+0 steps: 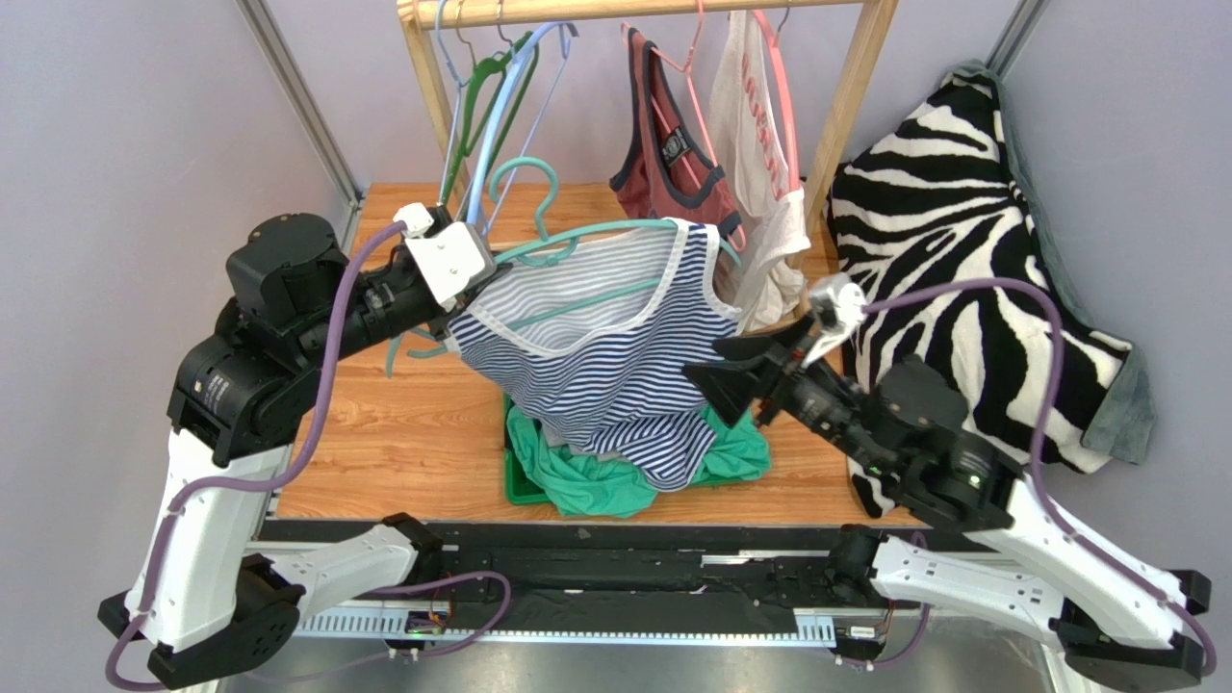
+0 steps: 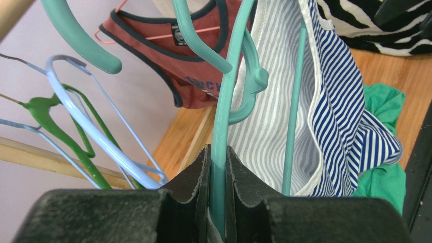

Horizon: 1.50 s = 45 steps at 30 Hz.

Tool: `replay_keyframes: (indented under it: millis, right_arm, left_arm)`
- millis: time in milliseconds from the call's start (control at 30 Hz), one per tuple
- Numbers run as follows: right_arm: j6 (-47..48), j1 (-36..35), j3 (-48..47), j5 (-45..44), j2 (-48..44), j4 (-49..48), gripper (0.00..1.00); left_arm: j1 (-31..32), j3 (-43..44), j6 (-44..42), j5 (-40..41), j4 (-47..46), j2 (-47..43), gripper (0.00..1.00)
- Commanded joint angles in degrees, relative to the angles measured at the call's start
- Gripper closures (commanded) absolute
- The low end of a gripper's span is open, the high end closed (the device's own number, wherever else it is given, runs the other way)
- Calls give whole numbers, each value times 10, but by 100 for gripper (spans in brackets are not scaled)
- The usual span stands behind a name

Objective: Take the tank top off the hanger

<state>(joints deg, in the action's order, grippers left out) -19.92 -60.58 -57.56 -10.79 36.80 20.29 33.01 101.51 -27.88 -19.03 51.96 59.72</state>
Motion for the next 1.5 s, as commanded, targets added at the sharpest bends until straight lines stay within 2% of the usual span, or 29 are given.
replay_keyframes:
  millis: [0, 200, 467, 767, 867, 900, 967, 1000, 1067, 1233, 1467]
  right_arm:
    - [30, -2, -47, -8, 61, -87, 37]
    - [92, -2, -89, -56, 100, -115, 38]
    - [148, -2, -97, -105, 117, -138, 35]
    - [164, -2, -132, -114, 173, -155, 37]
    - [166, -2, -141, -113, 184, -162, 50]
    - [165, -1, -143, -113, 187, -163, 63]
    - [164, -2, -152, -110, 196, -165, 75]
    - [161, -1, -154, -110, 198, -164, 89]
    - [160, -1, -157, -107, 202, -165, 100]
    - [151, -1, -162, -92, 184, -152, 100]
    - [117, -1, -168, -73, 111, -110, 100]
  left_arm:
    - [0, 26, -10, 5, -52, -7, 100]
    - [-1, 24, -24, -6, -34, -19, 100]
    - [0, 2, -34, -21, -15, -32, 100]
    - [0, 4, -32, -58, 8, -37, 100]
    - [0, -3, -34, -66, 13, -41, 100]
    - [0, -6, -33, -69, 14, -42, 100]
    - [0, -9, -33, -73, 16, -44, 100]
    - [0, -11, -34, -75, 17, -45, 100]
    - [0, -11, -35, -75, 18, -45, 100]
    - [0, -22, -44, -66, 22, -51, 100]
    - [0, -61, -67, -17, 21, -59, 100]
